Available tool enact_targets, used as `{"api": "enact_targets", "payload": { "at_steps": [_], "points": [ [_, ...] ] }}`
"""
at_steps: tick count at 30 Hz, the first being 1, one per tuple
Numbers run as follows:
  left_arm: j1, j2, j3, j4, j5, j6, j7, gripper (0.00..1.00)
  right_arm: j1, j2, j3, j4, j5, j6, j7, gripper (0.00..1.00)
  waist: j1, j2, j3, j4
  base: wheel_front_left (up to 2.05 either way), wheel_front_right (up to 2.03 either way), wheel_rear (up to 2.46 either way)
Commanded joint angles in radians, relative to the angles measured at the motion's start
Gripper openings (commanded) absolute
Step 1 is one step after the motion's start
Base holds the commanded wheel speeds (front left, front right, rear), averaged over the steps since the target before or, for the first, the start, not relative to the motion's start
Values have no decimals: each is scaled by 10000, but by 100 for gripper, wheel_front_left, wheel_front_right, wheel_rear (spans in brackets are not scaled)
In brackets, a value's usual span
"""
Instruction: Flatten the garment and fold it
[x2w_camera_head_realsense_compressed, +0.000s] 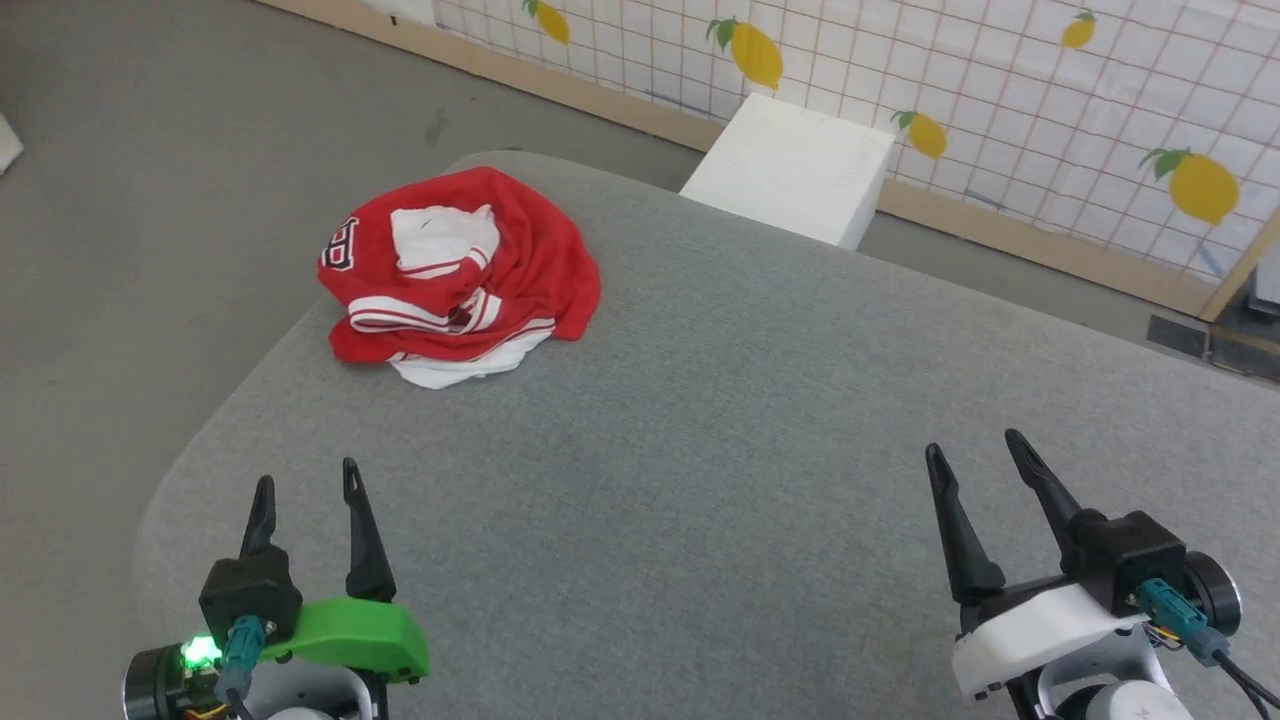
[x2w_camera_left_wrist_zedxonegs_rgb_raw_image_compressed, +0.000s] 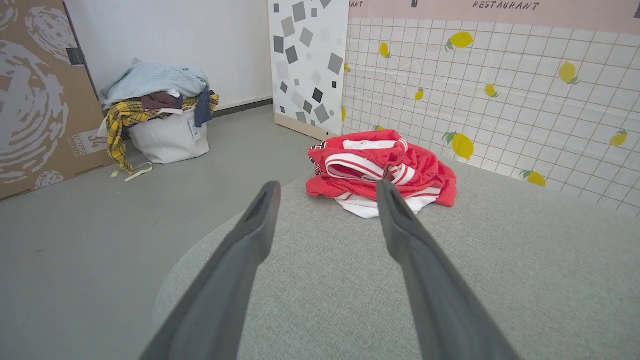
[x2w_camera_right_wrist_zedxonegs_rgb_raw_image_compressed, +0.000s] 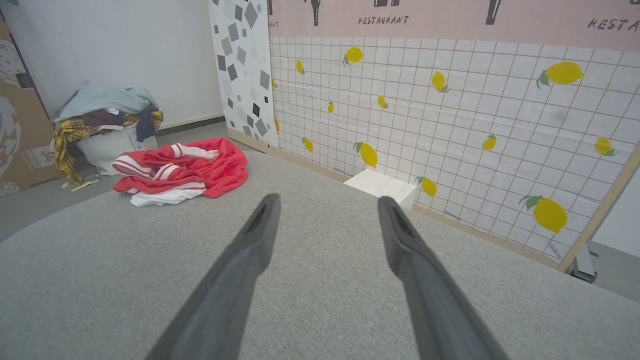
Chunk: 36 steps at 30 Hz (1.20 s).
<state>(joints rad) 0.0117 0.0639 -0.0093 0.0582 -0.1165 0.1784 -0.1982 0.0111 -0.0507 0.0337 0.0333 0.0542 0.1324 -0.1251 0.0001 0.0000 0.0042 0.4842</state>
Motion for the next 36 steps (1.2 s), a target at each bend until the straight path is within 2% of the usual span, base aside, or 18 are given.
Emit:
{"api": "enact_targets", "payload": {
  "at_steps": [1, 17, 23, 28, 36],
  "points": [
    [120, 52, 40, 42, -190, 95, -112, 100, 75, 4, 26, 29, 48, -14, -106, 100, -1, 0, 41, 153, 0, 0, 0],
    [93, 45, 114, 220, -350, 292, -440, 100, 82, 5, 164, 40, 96, -16, -270, 100, -1, 0, 161, 996, 0, 0, 0],
    [-675, 124, 86, 730, -832, -94, -511, 100, -18, 5, 248, -32, -18, -17, -246, 100, -1, 0, 525, 1090, 0, 0, 0],
    [-2427, 258, 152, 1638, -1451, -532, -98, 100, -365, 5, 455, -260, -283, -17, -60, 100, -1, 0, 1365, 613, 0, 0, 0],
    [-5849, 781, 797, 3637, -2584, -959, 1208, 100, -1347, 0, 796, -769, -840, -17, 306, 100, -1, 0, 3560, -1080, 0, 0, 0]
  ]
}}
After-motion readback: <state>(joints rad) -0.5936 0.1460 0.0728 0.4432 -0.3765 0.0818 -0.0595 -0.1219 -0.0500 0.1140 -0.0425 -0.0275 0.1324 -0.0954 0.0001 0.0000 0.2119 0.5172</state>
